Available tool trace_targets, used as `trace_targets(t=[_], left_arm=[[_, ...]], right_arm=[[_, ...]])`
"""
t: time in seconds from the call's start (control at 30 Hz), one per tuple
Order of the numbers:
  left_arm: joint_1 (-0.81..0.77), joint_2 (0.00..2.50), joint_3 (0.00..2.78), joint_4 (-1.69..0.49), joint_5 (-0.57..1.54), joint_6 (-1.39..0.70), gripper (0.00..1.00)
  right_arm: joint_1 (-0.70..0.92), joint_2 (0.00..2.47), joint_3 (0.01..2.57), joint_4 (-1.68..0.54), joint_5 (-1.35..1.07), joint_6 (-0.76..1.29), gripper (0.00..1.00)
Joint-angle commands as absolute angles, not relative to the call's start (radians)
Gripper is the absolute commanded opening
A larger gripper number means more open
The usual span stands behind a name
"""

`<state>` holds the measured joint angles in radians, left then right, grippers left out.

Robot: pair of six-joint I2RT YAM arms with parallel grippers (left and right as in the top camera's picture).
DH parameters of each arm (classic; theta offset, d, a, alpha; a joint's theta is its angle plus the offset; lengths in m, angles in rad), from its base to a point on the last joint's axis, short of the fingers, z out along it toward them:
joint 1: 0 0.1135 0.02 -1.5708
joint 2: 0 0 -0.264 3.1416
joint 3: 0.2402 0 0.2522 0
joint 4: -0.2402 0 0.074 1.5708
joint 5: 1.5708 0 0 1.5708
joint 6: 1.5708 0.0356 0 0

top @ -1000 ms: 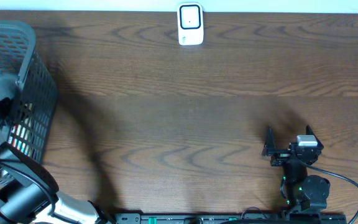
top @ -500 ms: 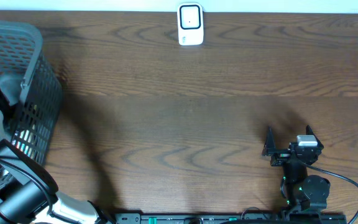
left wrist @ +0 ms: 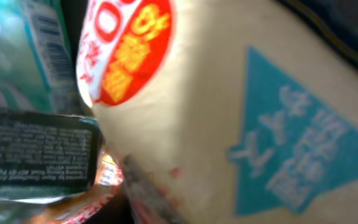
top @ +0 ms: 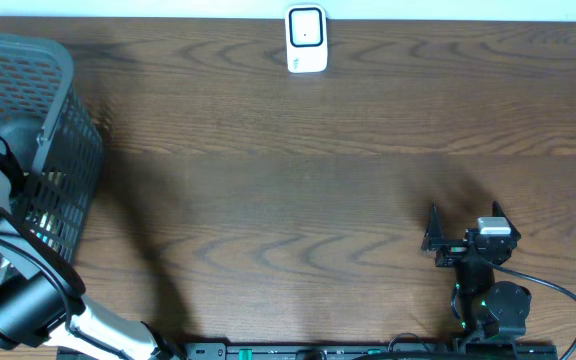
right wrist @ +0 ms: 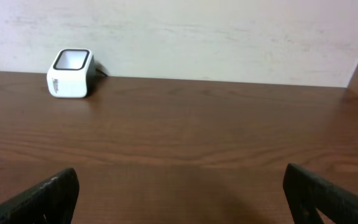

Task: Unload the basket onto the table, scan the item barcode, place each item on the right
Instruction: 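Reach the left gripper into the basket and grasp the yellow snack bag, then lift the yellow snack bag and hold it up to the white scanner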

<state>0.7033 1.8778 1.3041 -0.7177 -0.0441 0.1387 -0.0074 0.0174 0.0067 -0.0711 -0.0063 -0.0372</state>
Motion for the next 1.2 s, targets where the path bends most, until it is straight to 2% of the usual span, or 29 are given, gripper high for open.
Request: trace_targets(t=[0.0,0.03,0.07,0.3,0.7,0.83,0.87,0.97,1.17], left_arm=[[0.698,1.884,1.325,-0.72,0.008,0.121,0.15],[0.698,1.872,1.34,-0.724,0.008,0.105,0.09],[0.698,1.857,1.359,-0.73,0.008,0.084,0.08],[0.698,1.654,1.47,-0.719,0.009,-0.067,0.08],[0.69,1.12,1.48,-0.467,0.027,-0.379,0.08],[0.648,1.02,1.48,-0.412,0.234,-0.463,0.08],[0.609,1.001,1.48,-0.379,0.346,-0.507,0.08],[0.505,1.0,1.48,-0.333,0.478,-0.593,0.07],[0.176,1.072,1.477,-0.357,0.514,-0.603,0.07]], right_arm=[[0.004,0.014,0.006,-0.075,-0.002,-0.046,0.99],[0.004,0.014,0.006,-0.075,-0.003,-0.046,0.99],[0.004,0.014,0.006,-0.075,-0.002,-0.046,0.99],[0.004,0.014,0.006,-0.075,-0.003,-0.046,0.99],[0.004,0.014,0.006,-0.075,-0.002,-0.046,0.99],[0.004,0.014,0.006,-0.075,-0.002,-0.046,0.99],[0.004,0.014,0.006,-0.075,-0.002,-0.046,0.99],[0.004,0.014,0.006,-0.075,-0.002,-0.046,0.99],[0.004,0.014,0.006,-0.075,-0.002,-0.046,0.99]])
